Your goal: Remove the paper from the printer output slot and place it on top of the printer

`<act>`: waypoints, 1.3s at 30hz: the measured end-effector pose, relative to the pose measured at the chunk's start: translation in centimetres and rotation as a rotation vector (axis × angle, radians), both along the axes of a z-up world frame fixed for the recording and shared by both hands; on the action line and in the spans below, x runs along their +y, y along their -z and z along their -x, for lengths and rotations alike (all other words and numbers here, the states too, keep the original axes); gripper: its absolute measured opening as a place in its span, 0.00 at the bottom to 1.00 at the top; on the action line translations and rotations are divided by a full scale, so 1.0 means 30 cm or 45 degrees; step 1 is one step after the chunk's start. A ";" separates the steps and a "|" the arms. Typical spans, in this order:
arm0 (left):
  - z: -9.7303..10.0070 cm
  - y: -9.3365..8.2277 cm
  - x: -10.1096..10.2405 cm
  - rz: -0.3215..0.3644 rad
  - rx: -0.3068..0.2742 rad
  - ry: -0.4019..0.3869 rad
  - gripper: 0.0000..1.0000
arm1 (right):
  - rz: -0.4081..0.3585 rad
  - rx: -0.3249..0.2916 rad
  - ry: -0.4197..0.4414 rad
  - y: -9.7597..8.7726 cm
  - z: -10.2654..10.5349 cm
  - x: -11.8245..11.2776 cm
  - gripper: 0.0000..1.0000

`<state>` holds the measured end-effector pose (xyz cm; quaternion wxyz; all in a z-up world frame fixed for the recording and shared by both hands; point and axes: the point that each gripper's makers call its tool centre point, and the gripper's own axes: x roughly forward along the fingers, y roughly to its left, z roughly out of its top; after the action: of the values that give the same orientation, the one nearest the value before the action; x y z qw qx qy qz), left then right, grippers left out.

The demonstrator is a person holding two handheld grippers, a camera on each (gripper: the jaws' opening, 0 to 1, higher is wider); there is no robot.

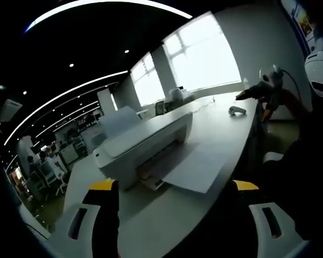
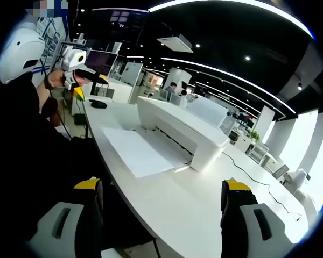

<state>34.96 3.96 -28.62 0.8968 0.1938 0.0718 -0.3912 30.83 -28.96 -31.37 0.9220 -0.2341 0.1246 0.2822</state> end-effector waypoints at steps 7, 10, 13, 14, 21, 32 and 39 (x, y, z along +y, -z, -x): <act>0.000 0.002 -0.007 0.000 0.001 0.004 0.87 | -0.007 -0.003 0.003 -0.003 0.000 -0.003 0.86; -0.001 0.004 -0.010 0.000 0.002 0.007 0.87 | -0.003 -0.003 0.008 -0.002 -0.002 -0.007 0.86; -0.002 0.007 -0.012 0.001 0.007 0.010 0.87 | -0.006 -0.010 0.017 -0.006 -0.005 -0.012 0.86; -0.002 0.008 -0.012 0.003 0.009 0.011 0.87 | -0.010 -0.014 0.020 -0.009 -0.006 -0.014 0.86; 0.001 0.001 -0.011 0.006 0.004 0.011 0.87 | -0.017 -0.021 0.029 -0.017 -0.005 -0.019 0.86; 0.003 0.004 -0.018 0.034 0.022 0.029 0.86 | -0.027 -0.025 0.025 -0.025 -0.004 -0.015 0.86; 0.003 0.003 -0.020 0.036 0.020 0.029 0.86 | -0.036 -0.030 0.023 -0.028 -0.002 -0.015 0.86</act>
<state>34.86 3.37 -28.72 0.8943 0.1787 0.0711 -0.4039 30.88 -29.40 -30.52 0.9291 -0.2234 0.1119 0.2727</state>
